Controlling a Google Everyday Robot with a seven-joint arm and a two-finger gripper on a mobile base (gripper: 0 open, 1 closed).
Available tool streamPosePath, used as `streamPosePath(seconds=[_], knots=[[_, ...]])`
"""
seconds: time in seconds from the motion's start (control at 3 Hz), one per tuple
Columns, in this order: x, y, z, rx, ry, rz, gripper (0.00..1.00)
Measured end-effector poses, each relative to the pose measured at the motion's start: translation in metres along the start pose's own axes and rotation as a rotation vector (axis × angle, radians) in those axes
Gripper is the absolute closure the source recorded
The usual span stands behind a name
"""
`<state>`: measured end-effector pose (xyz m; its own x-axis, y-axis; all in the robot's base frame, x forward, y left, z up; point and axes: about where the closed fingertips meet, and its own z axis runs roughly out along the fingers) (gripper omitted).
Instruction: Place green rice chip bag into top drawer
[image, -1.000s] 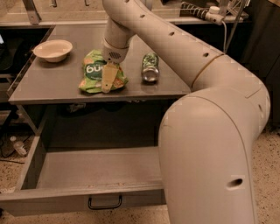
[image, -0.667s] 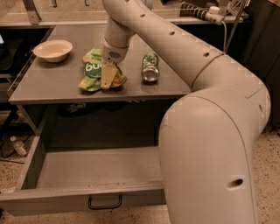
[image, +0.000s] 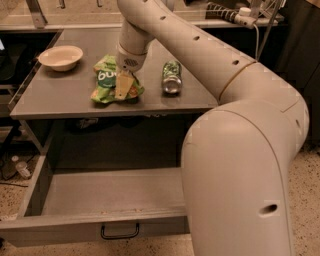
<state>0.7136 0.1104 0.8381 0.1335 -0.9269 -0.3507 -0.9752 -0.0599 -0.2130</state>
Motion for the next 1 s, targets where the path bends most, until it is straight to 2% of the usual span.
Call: streamPosePath(seconds=[0.33,0.67,1.0], knots=[[-0.002,-0.001,-0.006,0.000,0.000,0.000,1.00],[-0.008,0.014,-0.023,0.019,-0.018,0.011,1.00],[-0.024,0.050,-0.061,0.043,0.002,0.006,1.00]])
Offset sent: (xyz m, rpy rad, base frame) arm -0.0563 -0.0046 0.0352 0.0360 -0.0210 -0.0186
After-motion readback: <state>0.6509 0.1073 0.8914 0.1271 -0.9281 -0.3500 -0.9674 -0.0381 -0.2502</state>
